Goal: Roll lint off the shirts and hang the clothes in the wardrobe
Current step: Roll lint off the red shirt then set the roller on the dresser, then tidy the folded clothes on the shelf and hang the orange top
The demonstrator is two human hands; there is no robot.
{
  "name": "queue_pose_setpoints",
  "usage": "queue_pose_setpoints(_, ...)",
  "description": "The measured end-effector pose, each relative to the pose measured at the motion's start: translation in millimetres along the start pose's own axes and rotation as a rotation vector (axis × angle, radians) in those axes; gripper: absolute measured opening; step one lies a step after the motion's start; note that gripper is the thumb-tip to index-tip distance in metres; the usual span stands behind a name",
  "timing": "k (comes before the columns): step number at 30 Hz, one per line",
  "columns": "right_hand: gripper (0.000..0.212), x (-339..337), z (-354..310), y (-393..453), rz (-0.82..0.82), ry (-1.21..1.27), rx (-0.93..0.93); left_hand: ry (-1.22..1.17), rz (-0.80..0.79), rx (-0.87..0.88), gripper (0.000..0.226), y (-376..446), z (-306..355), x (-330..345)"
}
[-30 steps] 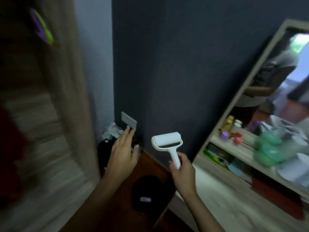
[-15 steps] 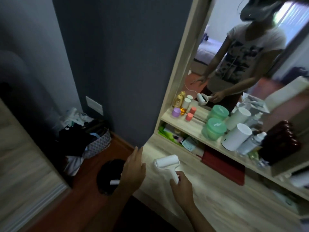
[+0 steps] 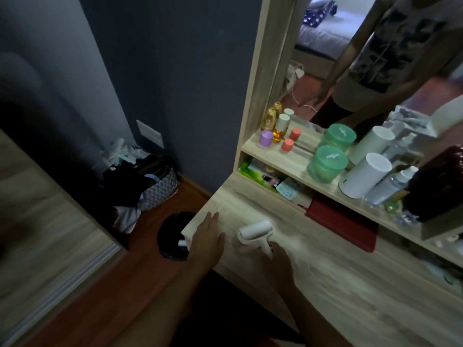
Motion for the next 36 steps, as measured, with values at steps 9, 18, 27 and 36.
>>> queue_pose_setpoints(9,0.031,1.3,-2.3,22.7,0.025,-0.062,-0.010,-0.064,0.078,-0.090,0.066,-6.8,-42.8,-24.1)
queue_pose_setpoints(18,0.056,33.8,-51.0,19.9,0.047,-0.107,-0.184,-0.092,0.136,-0.208,0.065,-13.7,-98.5,-47.3)
queue_pose_setpoints(27,0.063,137.6,-133.4,4.6,-0.220,-0.179,-0.301,-0.110,0.186,-0.258,0.067,-24.2,-160.8,-69.1)
queue_pose_setpoints(36,0.065,248.1,-229.1,-20.5,-0.448,-0.223,-0.527,-0.088,0.313,-0.438,0.063,-64.4,-265.9,-118.2)
Point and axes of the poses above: each hand's wrist, its own y-axis towards the middle knuckle, its own x-axis out of the palm, z = x × y, the point moved 1 cm from there along y, towards the middle knuckle, and after that the axes turned 15 degrees about y, right-handed, at the moved point
